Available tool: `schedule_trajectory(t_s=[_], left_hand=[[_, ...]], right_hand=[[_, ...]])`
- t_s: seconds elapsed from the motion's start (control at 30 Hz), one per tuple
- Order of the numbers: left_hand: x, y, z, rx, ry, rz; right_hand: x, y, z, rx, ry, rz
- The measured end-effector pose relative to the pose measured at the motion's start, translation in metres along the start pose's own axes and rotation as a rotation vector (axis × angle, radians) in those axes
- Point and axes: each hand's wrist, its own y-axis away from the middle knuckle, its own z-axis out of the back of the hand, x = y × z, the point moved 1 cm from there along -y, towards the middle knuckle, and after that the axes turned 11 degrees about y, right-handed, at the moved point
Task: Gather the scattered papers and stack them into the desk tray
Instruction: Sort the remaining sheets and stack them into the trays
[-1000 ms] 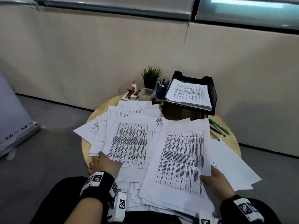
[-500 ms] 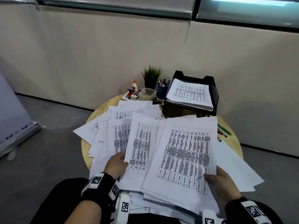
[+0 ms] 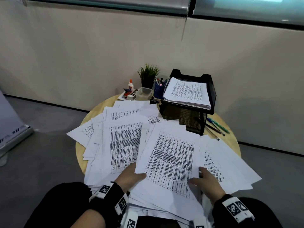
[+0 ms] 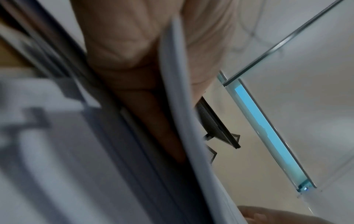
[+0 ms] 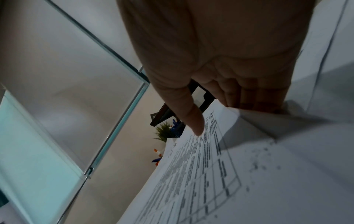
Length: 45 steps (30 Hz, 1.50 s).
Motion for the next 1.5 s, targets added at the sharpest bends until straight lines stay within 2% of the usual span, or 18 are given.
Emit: schedule_trajectory(t_s=[0.13, 0.23, 0.3, 0.37, 0.5, 0.57, 0.7, 0.8, 0.97, 1.07, 1.17, 1.23, 1.3, 1.4, 1.5], left_hand=[[-0.004, 0.002, 0.0, 0.042, 0.036, -0.019], [-0.007, 0.004, 0.0, 0.037, 0.103, -0.024], [-0.008, 0.004, 0.0, 0.012, 0.168, -0.043], [-0.009, 0.003, 0.002, -0.022, 0.128, -0.085], [-0.008, 0.002, 0.002, 0.053, 0.153, -0.081], [-0.008, 0.003, 0.003, 0.075, 0.231, -0.066], [-0.012, 0.008, 0.0, 0.085, 0.305, -0.08], [-0.016, 0.012, -0.003, 0.03, 0.269, -0.108], [-0.026, 0.019, -0.009, -0.02, 0.313, -0.168], [-0.027, 0.015, -0.006, -0.127, 0.25, -0.173], [-0.018, 0.005, 0.011, -0.3, -0.009, -0.141], [-0.011, 0.0, 0.028, -0.427, -0.215, -0.054], [-0.003, 0.002, 0.042, -0.51, -0.4, 0.097], [0.004, 0.008, 0.053, -0.608, -0.488, 0.233], [0.006, 0.007, 0.058, -0.669, -0.501, 0.245]], right_hand=[[-0.003, -0.003, 0.004, 0.022, -0.181, -0.041], [-0.011, -0.008, 0.004, 0.094, -0.317, -0.089], [-0.013, -0.01, 0.004, 0.09, -0.327, -0.082], [-0.015, -0.011, 0.003, 0.064, -0.288, -0.058], [-0.011, -0.008, 0.003, 0.009, -0.256, 0.046], [-0.007, -0.007, 0.003, -0.012, -0.374, 0.07], [-0.003, -0.01, 0.001, 0.073, -0.674, 0.106], [-0.005, -0.007, 0.0, 0.098, -0.636, 0.141], [0.004, 0.009, 0.009, 0.045, -0.48, 0.161], [0.004, 0.016, 0.01, 0.004, -0.461, 0.145], [-0.01, 0.012, 0.004, -0.022, -0.531, 0.059], [-0.022, 0.007, -0.003, -0.054, -0.471, 0.033], [-0.02, 0.008, -0.002, -0.077, -0.415, 0.03], [-0.018, 0.012, 0.006, -0.077, -0.329, 0.007], [-0.022, 0.009, 0.008, -0.123, -0.17, -0.03]])
